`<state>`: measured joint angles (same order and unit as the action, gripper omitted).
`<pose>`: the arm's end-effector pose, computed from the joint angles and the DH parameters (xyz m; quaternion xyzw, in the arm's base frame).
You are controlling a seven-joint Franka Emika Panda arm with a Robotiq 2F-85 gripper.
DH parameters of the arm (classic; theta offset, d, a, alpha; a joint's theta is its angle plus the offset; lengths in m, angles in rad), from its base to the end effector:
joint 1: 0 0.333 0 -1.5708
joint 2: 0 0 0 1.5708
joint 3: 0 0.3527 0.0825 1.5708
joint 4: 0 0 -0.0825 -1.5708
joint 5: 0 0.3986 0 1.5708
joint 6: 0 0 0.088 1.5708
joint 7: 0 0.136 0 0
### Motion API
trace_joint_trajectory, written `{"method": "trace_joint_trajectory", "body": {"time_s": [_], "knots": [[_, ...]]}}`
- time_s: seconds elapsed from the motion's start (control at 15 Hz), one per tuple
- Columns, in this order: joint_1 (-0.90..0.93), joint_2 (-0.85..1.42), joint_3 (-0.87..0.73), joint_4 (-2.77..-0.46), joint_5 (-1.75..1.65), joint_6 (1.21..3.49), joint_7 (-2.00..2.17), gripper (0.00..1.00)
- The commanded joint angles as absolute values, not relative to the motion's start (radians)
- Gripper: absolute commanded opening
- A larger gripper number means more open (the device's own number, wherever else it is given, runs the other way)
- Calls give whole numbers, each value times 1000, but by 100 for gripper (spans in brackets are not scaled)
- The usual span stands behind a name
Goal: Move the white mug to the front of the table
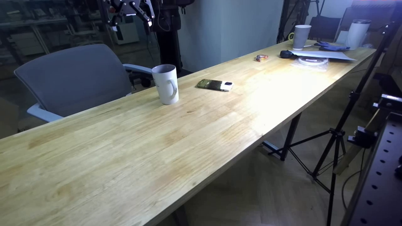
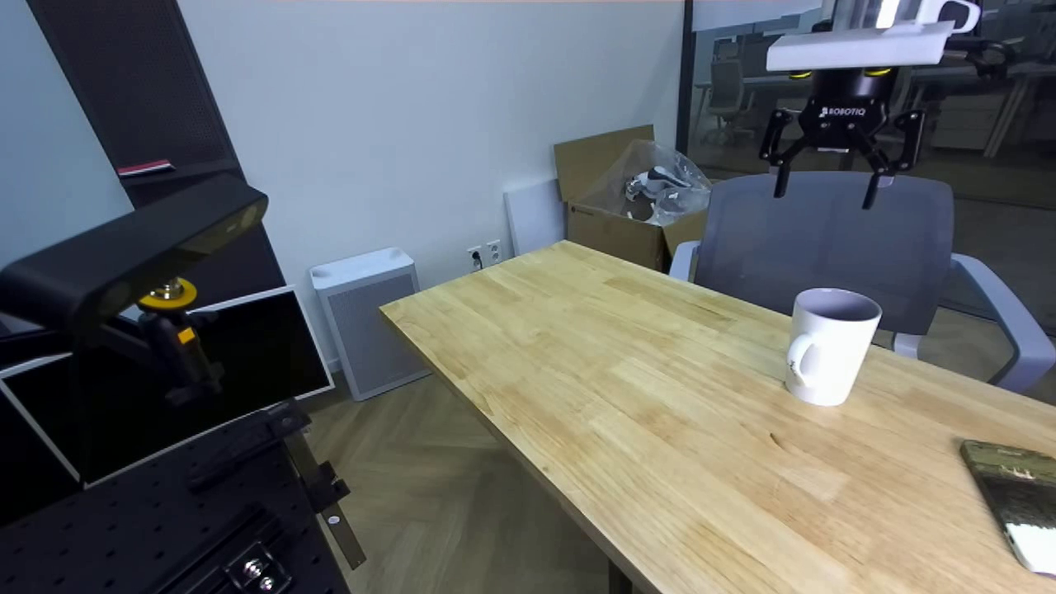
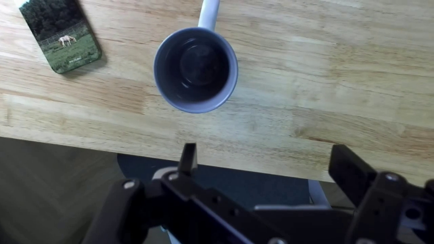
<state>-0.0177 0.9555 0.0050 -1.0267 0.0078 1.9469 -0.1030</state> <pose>0.8170 -0.0110 0.2464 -0.9989 -0.0426 0.0173 0.0067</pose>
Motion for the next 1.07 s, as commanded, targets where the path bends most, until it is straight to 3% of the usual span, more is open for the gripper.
{"method": "trace_joint_trajectory", "body": {"time_s": [0.0, 1.0], "knots": [[-13, 945, 12, -1070, 2, 1974, -104, 100], [-9, 869, 18, -1355, 5, 2156, -97, 100]]}}
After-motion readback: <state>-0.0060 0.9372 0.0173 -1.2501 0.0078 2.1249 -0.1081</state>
